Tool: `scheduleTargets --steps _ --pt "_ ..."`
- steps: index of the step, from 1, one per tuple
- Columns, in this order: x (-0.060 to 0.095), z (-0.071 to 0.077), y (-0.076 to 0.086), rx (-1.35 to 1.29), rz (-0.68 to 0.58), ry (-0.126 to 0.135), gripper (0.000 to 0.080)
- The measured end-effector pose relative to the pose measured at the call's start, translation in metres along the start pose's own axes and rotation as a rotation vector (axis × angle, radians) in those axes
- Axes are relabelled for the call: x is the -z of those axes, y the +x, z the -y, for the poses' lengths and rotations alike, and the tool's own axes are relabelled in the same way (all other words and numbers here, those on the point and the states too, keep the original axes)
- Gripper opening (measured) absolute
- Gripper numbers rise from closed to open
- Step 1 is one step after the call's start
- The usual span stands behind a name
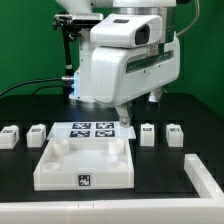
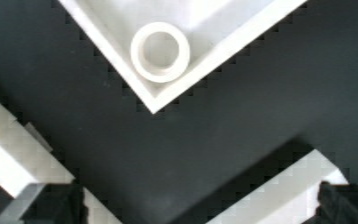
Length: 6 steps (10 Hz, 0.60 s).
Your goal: Assemble one leg
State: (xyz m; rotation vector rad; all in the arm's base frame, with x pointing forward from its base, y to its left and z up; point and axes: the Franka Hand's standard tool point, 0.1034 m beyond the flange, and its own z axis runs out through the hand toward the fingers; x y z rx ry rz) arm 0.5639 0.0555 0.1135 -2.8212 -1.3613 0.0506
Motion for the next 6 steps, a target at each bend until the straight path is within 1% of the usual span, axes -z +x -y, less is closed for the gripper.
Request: scheduleTargets --steps 6 --pt "-0.0005 0.0001 -0.0001 0.000 0.000 0.001 0.0650"
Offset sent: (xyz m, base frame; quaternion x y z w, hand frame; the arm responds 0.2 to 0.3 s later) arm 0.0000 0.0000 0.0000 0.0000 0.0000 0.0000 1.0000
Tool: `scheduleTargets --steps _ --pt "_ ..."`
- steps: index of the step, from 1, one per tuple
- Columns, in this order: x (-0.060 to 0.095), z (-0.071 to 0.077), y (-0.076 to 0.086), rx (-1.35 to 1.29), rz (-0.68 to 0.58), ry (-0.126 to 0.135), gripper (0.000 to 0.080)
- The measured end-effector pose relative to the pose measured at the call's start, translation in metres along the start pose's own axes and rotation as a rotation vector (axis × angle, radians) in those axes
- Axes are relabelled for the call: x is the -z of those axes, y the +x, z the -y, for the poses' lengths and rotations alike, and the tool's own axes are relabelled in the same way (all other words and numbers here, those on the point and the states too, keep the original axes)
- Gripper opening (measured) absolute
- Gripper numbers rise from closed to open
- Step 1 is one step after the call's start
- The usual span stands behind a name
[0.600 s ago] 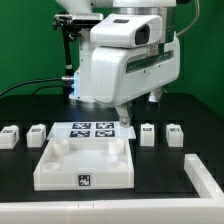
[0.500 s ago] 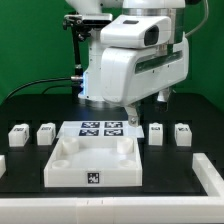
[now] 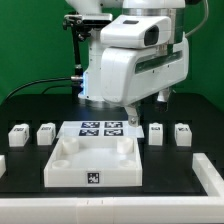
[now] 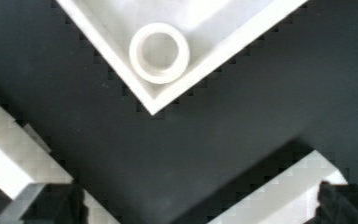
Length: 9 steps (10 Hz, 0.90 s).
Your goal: Assemble one leg
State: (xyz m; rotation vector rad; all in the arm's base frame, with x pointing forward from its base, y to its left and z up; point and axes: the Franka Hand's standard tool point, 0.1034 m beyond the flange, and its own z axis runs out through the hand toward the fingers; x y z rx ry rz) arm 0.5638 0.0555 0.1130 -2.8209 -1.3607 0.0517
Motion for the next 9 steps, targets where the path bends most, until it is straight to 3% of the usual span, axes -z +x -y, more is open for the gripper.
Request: scheduleTargets --steps 5,7,9 --pt "0.000 0.000 -0.002 0.016 0.001 0.001 0.0650" --pt "-0.006 0.006 -0.022 0.139 0.008 0.005 0.0650" --pt "-0.019 0.020 -0.059 0.311 0.023 0.029 0.0650"
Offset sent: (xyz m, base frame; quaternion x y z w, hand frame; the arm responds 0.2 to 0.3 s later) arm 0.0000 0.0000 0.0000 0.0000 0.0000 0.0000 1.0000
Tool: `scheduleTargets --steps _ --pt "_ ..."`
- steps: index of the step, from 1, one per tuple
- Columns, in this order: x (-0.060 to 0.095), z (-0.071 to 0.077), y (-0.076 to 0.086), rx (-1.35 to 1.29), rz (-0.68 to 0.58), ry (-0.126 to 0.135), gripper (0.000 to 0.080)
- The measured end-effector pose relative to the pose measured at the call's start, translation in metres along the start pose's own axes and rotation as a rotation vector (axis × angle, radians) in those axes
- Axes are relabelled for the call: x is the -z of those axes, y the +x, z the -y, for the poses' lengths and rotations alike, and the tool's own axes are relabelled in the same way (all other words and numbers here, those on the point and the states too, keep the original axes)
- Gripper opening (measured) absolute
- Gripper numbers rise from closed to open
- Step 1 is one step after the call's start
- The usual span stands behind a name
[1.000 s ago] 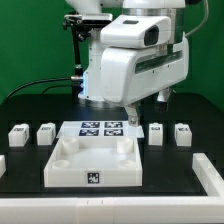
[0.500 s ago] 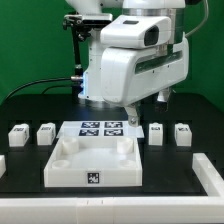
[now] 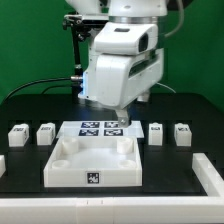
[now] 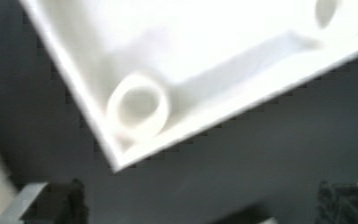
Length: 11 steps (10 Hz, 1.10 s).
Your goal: Assemble one leg
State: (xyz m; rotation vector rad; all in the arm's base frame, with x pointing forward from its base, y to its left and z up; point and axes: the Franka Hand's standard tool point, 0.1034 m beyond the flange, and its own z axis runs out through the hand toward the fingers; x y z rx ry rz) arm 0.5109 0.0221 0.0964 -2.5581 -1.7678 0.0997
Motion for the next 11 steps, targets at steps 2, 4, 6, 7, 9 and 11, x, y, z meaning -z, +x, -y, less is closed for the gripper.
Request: scheduleTargets --steps 2,4,6,7,9,11 --pt "-0.012 0.011 -0.018 0.057 0.011 0.029 0.0650" --pt "-0.010 0.010 -0.015 0.048 0.009 0.025 0.0650" --pt "-0.012 0.010 -0.017 0.051 0.009 0.027 0.0650" --pt "-0.018 0.011 -0.024 0.179 -0.014 -0.025 0.0650" --pt "-0.033 0.042 -0.044 0.267 -0.016 -0.028 0.0650" --pt "-0.048 0.058 -0.058 0.354 -0.026 -0.046 0.0650"
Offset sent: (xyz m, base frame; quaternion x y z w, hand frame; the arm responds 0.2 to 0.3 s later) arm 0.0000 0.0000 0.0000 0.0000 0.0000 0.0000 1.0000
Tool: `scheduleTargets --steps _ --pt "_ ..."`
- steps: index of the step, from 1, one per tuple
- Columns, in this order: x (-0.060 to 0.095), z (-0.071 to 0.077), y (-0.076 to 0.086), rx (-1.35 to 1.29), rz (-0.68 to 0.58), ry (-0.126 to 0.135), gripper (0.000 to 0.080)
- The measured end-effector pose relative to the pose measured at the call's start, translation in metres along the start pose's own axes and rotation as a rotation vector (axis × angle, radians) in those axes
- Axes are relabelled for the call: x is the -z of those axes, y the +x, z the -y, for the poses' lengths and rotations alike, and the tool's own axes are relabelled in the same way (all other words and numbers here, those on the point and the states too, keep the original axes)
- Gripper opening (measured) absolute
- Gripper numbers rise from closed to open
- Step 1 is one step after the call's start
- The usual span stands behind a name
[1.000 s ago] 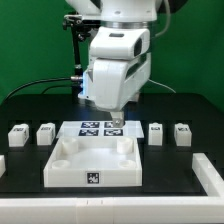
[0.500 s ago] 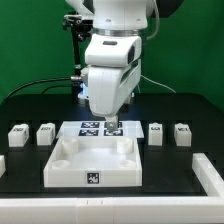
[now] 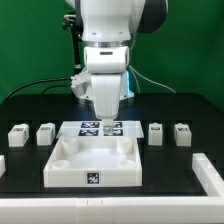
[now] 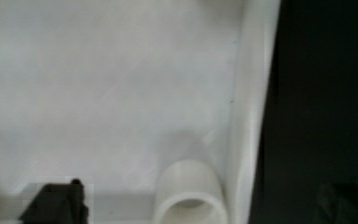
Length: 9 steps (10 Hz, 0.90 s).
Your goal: Assemble one leg
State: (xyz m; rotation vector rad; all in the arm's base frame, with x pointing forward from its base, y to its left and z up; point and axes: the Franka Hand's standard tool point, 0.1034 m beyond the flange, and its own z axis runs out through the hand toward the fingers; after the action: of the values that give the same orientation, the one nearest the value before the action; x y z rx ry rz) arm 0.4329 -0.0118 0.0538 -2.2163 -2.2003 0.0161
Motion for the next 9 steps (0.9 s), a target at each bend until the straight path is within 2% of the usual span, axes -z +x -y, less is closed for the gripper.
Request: scheduleTargets --steps 1,4,6,8,9 --pt "-0.007 0.006 -0.001 -0.007 -0.002 0.017 0.0650" --pt "-0.037 0.004 0.001 -0.006 -0.015 0.049 0.0650" --pt "-0.046 0.007 0.001 -0.011 -0.018 0.065 0.0650" --pt "-0.047 0.008 0.000 -0.032 -0.018 0.069 0.0650" --pt "-0.048 0.008 0.000 -0.033 -0.018 0.070 0.0545"
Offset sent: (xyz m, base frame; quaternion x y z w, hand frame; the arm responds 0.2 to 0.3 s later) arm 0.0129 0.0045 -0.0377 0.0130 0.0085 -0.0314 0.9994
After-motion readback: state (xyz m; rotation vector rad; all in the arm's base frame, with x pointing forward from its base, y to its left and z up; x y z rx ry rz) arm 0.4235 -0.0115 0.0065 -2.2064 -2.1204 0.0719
